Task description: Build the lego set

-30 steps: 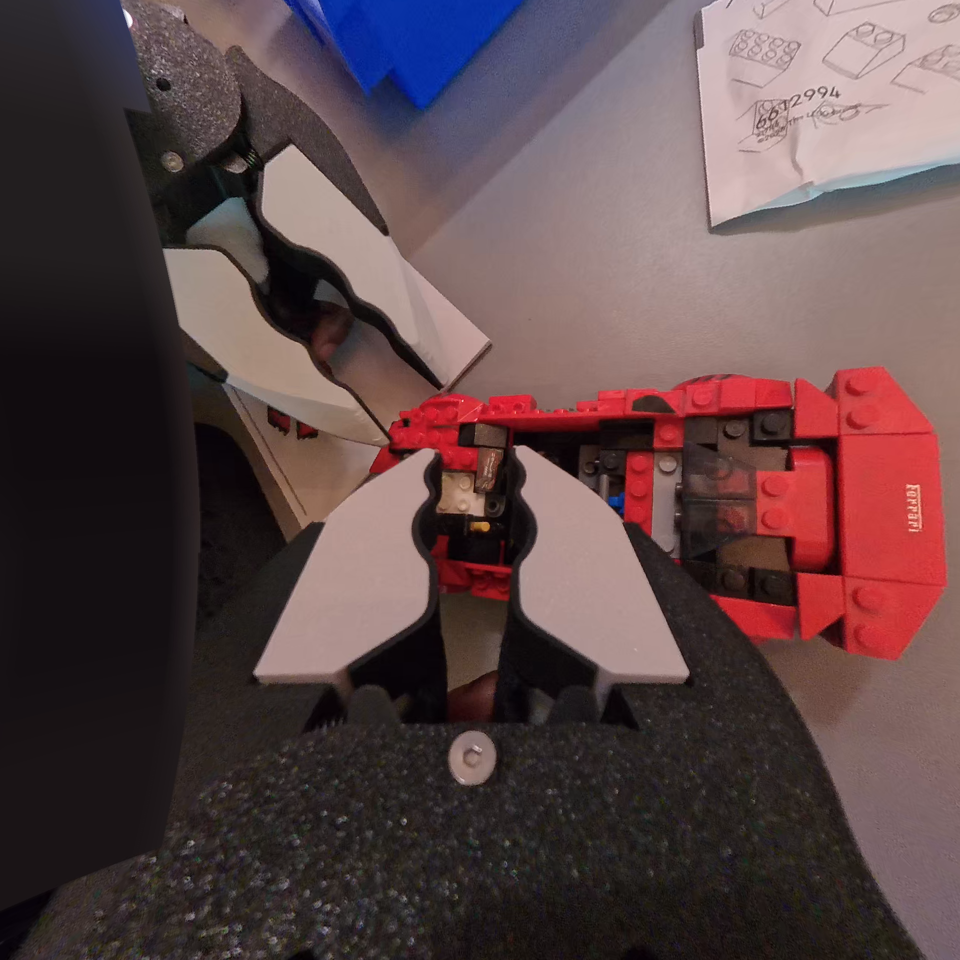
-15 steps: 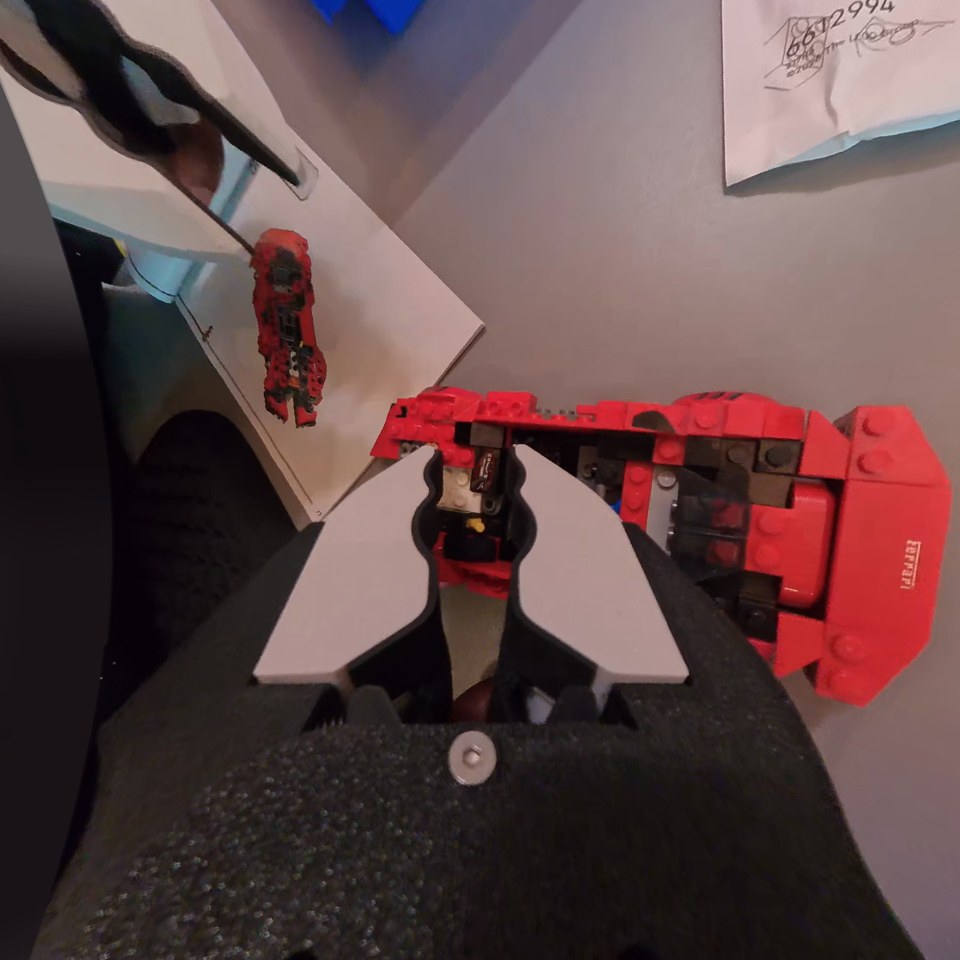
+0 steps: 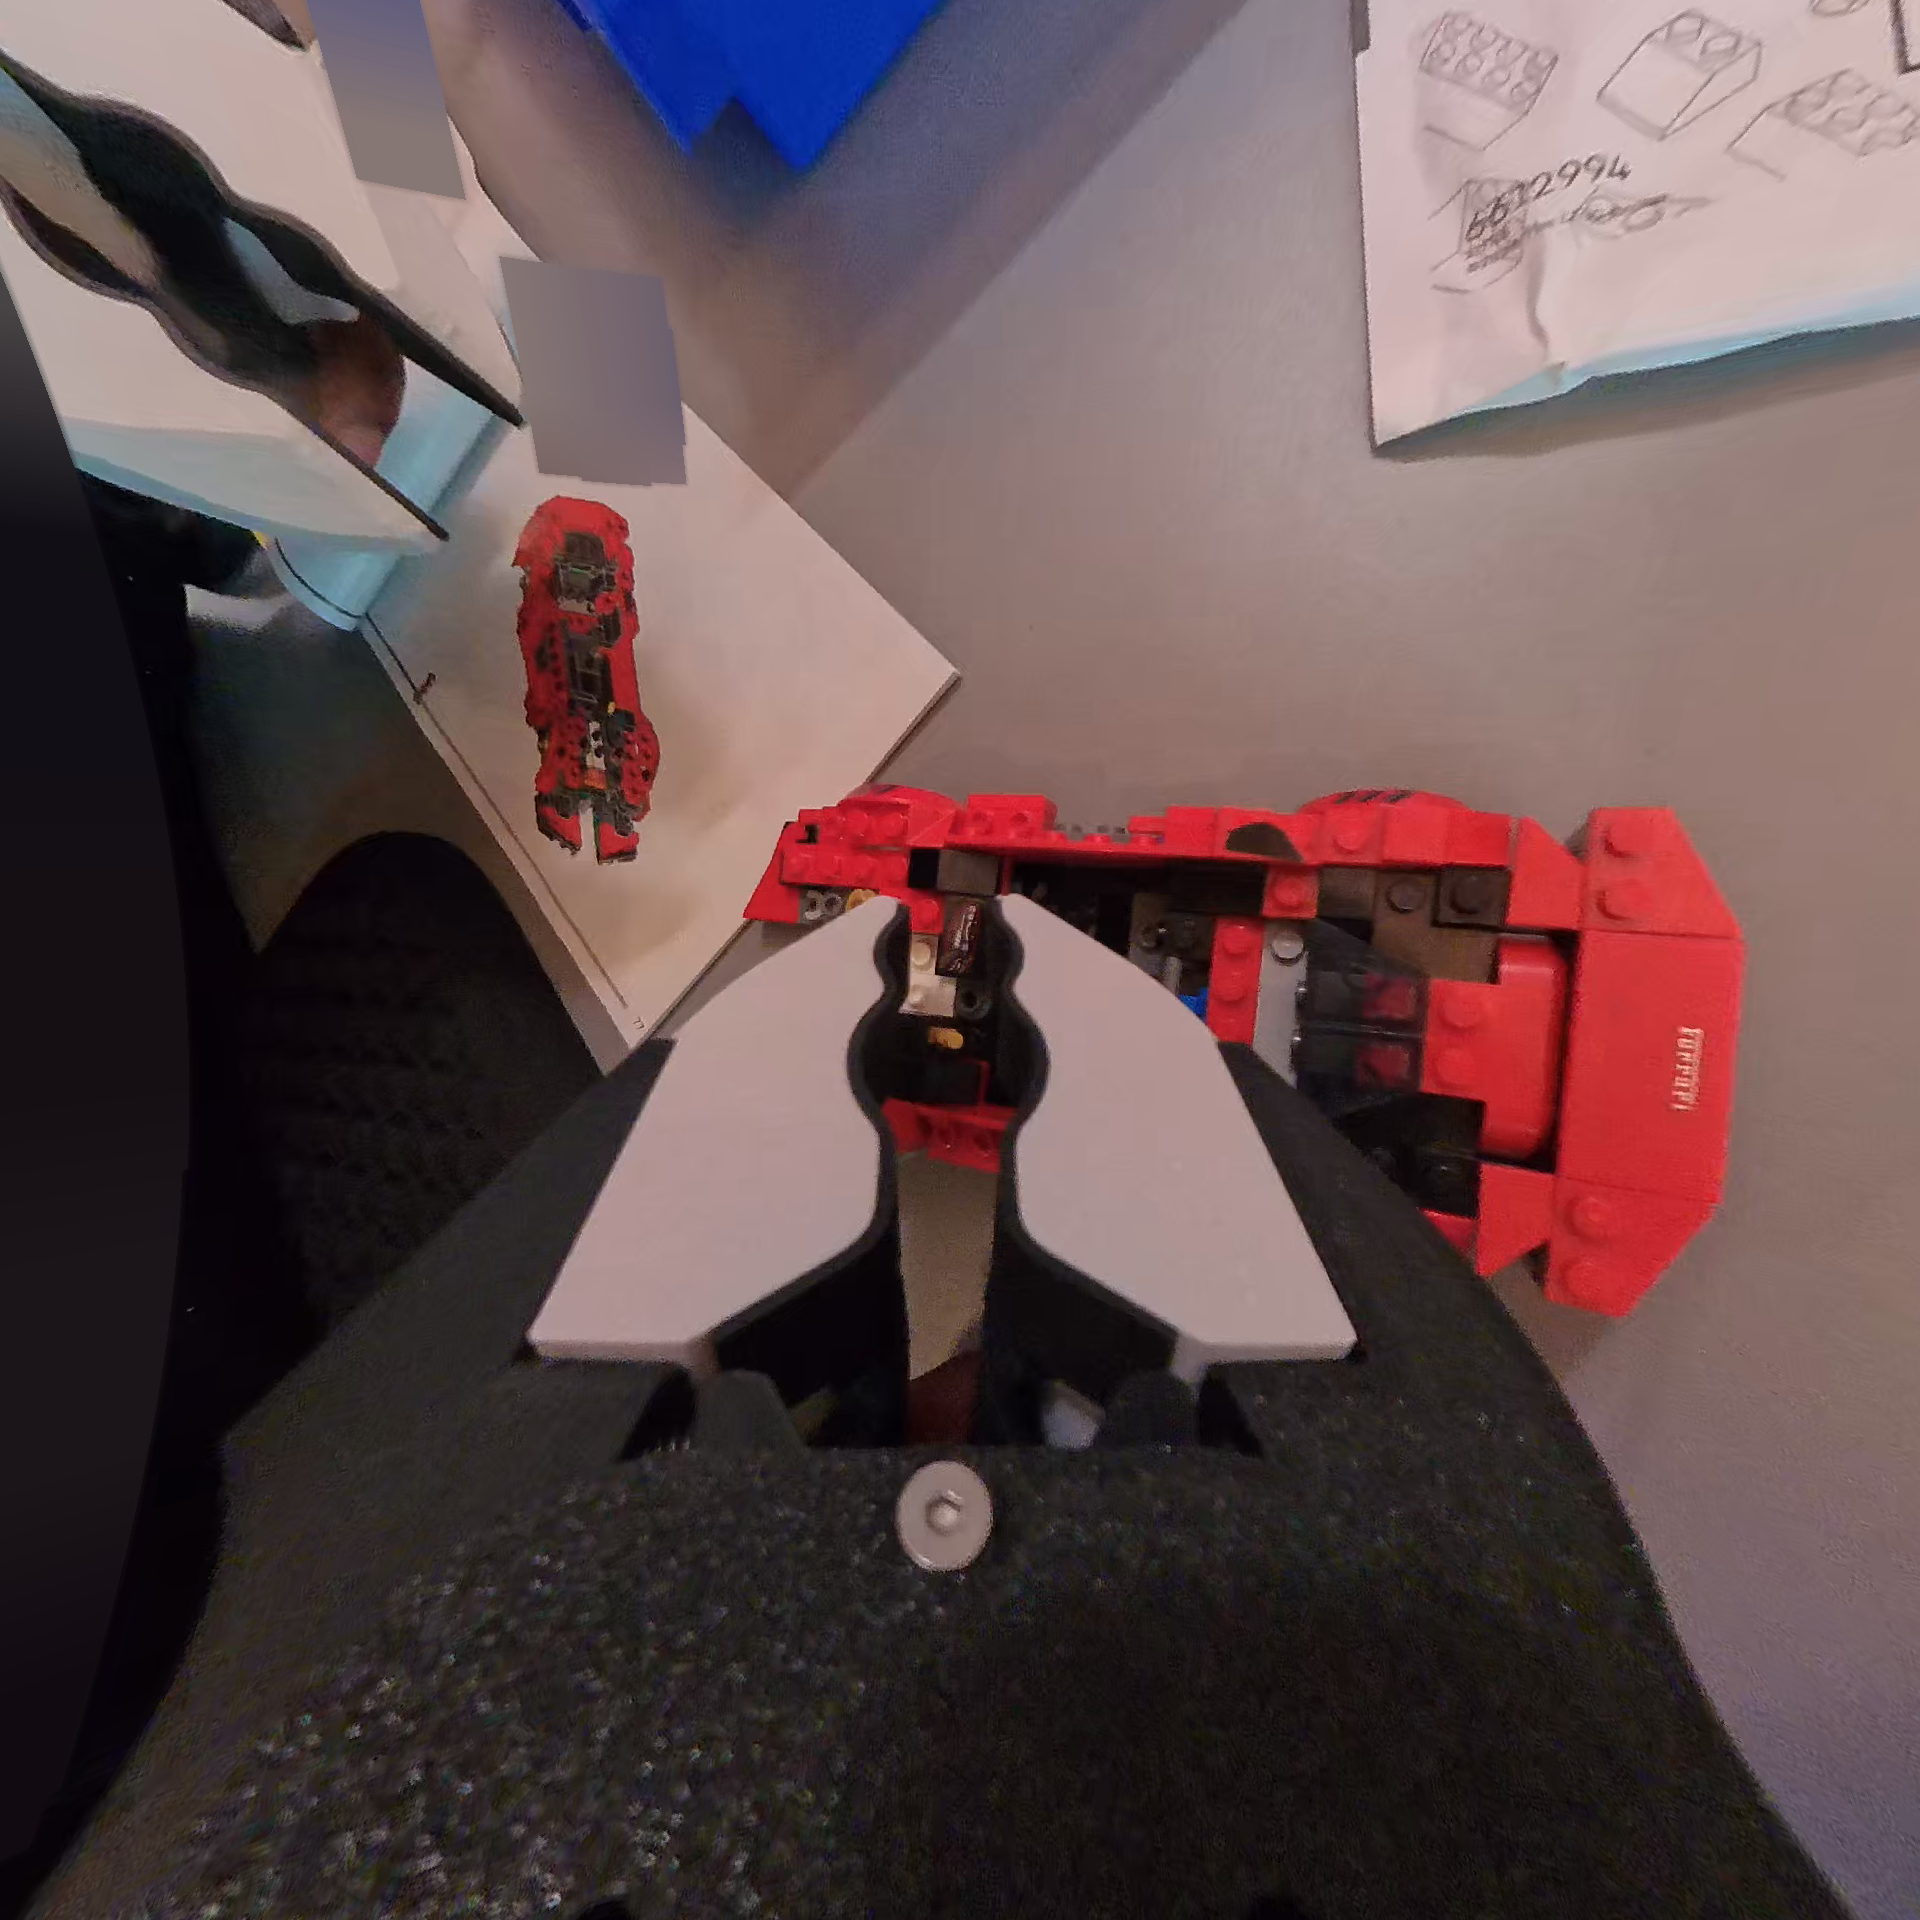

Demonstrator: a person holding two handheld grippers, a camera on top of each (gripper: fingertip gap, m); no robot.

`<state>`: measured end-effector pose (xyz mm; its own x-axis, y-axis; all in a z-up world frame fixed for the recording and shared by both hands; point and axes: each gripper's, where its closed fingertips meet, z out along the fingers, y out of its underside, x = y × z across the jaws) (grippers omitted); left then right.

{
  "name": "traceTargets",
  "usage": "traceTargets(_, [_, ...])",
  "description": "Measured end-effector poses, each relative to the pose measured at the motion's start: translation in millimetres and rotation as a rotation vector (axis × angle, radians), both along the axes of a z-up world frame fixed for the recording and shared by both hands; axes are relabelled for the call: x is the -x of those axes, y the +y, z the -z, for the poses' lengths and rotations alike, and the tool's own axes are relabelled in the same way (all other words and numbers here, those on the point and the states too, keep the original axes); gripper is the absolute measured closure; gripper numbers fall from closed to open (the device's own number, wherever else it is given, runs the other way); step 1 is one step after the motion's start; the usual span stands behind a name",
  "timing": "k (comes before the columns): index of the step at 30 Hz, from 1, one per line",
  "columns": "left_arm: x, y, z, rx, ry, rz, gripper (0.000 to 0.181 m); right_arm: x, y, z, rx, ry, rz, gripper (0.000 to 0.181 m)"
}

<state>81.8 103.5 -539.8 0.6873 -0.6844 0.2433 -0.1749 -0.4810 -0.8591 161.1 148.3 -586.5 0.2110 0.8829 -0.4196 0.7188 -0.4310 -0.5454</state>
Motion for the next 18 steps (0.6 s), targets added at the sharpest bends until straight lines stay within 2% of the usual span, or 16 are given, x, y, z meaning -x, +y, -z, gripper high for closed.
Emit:
traceTargets(3, [1.4, -1.4, 0.1, 0.003, -0.009, -0.007, 0.160, 0.0, -1.9, 9.0, -0.003, -0.053, -0.007, 0.166])
traceTargets(13, [2.3, -3.3, 4.8, 0.009, -0.005, -0.004, 0.160, 5.5, -3.0, 10.2, -0.029, -0.123, -0.006, 0.166])
traceTargets(18, [-1.0, -4.3, 9.3, 0.015, 0.008, 0.008, 0.160, 5.4, 3.0, 6.1, -0.139, -0.171, -0.010, 0.160])
